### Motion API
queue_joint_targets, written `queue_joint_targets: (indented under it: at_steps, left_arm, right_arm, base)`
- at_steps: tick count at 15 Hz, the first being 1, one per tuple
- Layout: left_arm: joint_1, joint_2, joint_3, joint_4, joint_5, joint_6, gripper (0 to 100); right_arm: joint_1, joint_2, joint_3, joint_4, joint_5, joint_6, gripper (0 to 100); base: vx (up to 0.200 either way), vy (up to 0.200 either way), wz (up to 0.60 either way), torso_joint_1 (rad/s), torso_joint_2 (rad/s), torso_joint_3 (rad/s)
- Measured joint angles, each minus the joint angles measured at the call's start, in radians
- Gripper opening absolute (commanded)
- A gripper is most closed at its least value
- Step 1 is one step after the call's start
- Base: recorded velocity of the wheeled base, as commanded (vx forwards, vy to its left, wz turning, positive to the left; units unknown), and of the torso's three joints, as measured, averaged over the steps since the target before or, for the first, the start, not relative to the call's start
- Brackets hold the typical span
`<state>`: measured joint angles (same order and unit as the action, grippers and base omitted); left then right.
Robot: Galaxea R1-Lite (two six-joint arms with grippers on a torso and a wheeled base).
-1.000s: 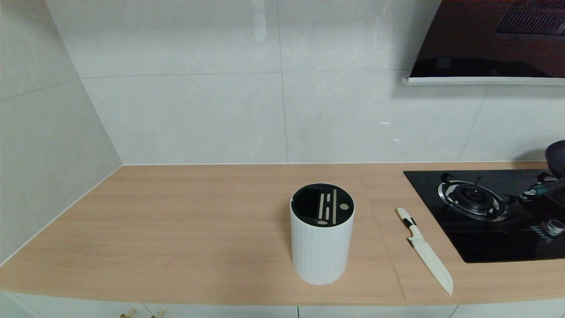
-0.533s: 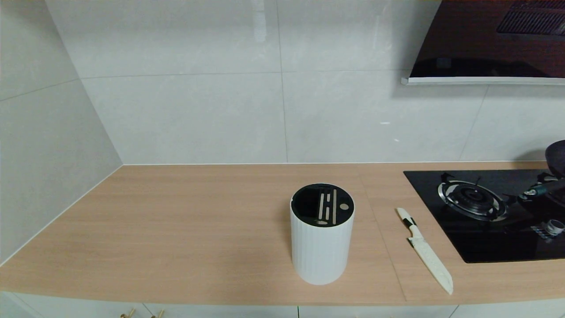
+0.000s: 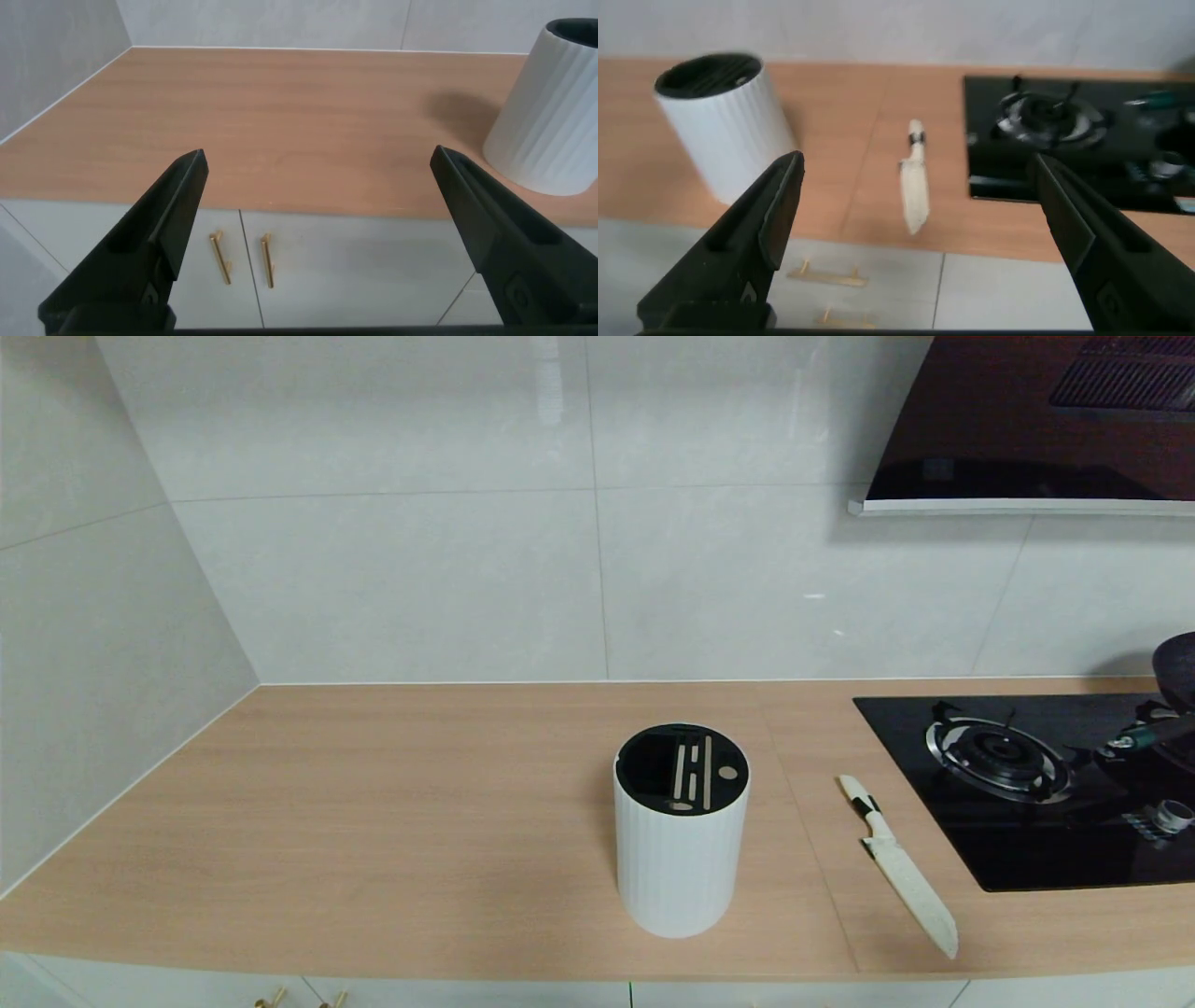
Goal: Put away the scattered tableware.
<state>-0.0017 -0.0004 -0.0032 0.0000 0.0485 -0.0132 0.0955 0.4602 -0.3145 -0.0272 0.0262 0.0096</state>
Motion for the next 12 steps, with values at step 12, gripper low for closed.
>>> queue_joint_targets:
  at_steps: [12]
  left_arm:
    - [0.0, 0.0, 0.0, 0.0, 0.0, 0.0, 100]
  right_arm:
    - [0.005, 1.102, -0.443, -0.2, 0.015, -0.006, 100]
  base:
    - [0.0, 0.0, 0.0, 0.0, 0.0, 0.0]
